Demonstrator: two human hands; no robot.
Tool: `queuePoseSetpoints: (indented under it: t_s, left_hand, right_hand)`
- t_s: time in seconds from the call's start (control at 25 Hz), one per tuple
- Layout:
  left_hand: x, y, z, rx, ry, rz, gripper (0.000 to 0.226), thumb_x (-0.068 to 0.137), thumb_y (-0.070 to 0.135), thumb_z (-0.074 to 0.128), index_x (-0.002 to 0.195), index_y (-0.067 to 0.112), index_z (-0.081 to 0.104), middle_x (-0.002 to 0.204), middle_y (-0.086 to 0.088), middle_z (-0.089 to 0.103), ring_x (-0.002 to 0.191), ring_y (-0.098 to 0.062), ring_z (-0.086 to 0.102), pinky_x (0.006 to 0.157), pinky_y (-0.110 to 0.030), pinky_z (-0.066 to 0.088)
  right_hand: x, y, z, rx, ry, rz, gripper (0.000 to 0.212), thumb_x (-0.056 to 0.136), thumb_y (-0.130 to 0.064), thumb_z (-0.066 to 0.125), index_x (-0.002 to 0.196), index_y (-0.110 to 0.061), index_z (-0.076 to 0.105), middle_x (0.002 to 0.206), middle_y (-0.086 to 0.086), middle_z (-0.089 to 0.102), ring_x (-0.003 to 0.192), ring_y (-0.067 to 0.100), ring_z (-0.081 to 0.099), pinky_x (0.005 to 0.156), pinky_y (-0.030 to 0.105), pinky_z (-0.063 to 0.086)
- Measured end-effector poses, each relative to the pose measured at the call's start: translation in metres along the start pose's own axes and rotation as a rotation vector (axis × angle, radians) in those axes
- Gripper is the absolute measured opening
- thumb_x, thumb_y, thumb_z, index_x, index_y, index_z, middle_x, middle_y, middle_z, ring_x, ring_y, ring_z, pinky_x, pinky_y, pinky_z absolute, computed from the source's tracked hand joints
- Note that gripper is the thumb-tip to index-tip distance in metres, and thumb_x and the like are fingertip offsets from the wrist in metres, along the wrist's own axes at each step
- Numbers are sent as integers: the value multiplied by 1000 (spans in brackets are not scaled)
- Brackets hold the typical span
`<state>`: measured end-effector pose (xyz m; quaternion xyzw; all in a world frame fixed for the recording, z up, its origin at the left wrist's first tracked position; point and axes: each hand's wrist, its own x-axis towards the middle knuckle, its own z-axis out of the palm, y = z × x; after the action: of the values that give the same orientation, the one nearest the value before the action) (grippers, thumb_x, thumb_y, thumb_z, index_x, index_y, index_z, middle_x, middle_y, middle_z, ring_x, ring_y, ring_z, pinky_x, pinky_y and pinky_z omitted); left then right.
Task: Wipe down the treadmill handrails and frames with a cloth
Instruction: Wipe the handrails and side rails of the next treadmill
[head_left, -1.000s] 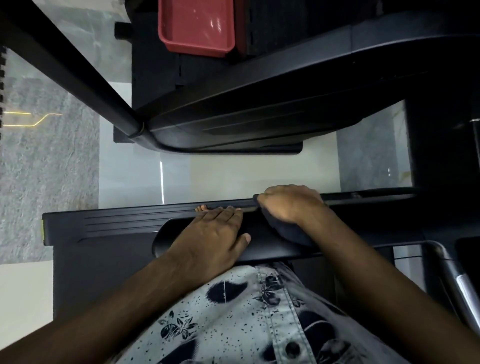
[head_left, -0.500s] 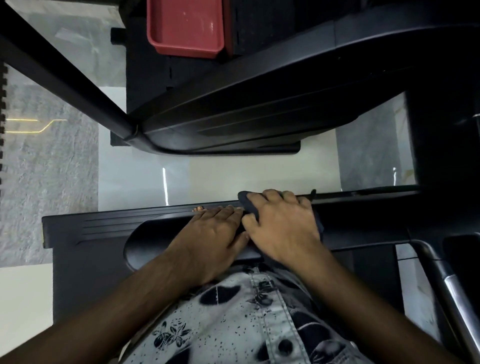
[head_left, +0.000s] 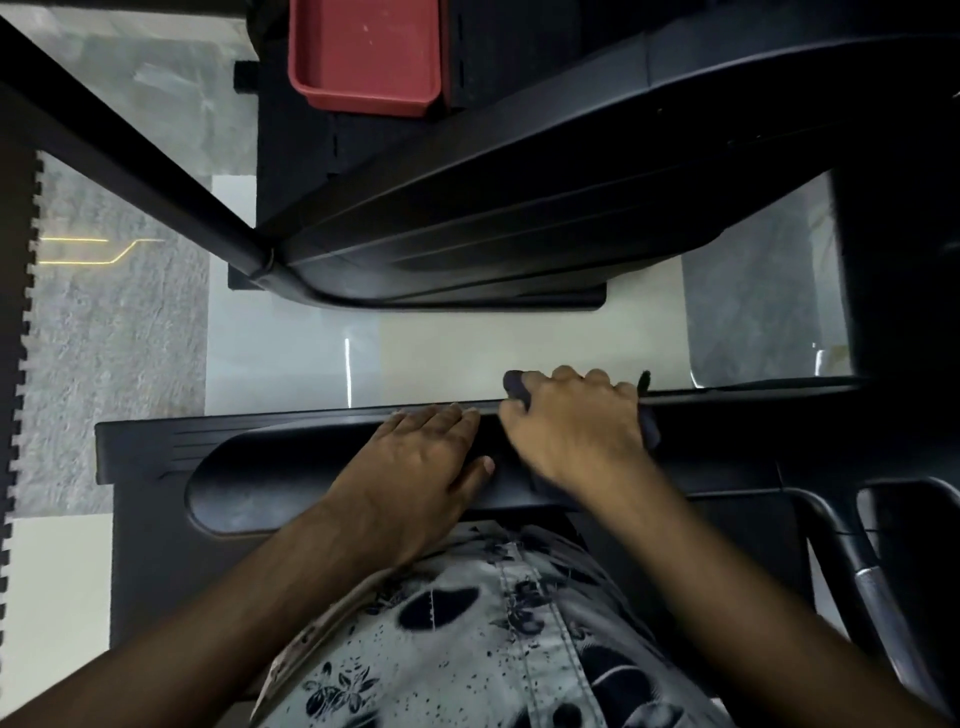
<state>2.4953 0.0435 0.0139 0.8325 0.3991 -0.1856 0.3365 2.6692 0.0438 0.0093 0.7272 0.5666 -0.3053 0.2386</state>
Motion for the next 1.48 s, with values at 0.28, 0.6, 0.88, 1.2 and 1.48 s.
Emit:
queuePoseSetpoints:
  t_s: [0.28, 0.6, 0.88, 1.2, 1.48]
  left_hand:
    - [13, 28, 1, -10, 3, -34, 67, 98, 57, 19, 154, 19, 22, 160, -3, 27, 148, -18, 22, 121, -37, 17]
    - [24, 52, 4, -12, 15, -45, 63, 101, 52, 26, 154, 18, 23, 159, -4, 29, 148, -19, 23, 120, -38, 17]
    - [41, 54, -2, -21, -21, 80, 63, 101, 50, 29, 154, 14, 24, 159, -5, 29, 146, -18, 26, 120, -34, 19]
    - [54, 64, -6, -33, -58, 143, 63, 102, 49, 30, 154, 14, 23, 160, -7, 26, 147, -19, 23, 121, -33, 15]
    - [76, 86, -7, -42, -98, 171, 63, 102, 49, 29, 153, 12, 25, 158, -7, 31, 145, -19, 29, 118, -31, 22]
  right_hand:
    - [14, 36, -6, 22, -58, 38, 52, 92, -49, 29, 125, -23, 59, 131, 10, 58, 116, 33, 51, 95, 50, 37]
    - [3, 55, -2, -10, -21, 43, 50, 93, -48, 30, 127, -21, 56, 133, 10, 55, 117, 33, 49, 97, 52, 36]
    - [9, 72, -6, 36, -50, 150, 50, 94, -46, 30, 130, -23, 56, 134, 9, 56, 118, 33, 49, 91, 50, 35]
    - [8, 83, -11, 23, -82, 254, 53, 95, -48, 28, 134, -22, 53, 138, 10, 51, 125, 35, 43, 100, 55, 33]
    - [25, 128, -18, 96, -142, 307, 54, 95, -49, 28, 133, -22, 56, 138, 9, 54, 124, 33, 45, 99, 53, 33]
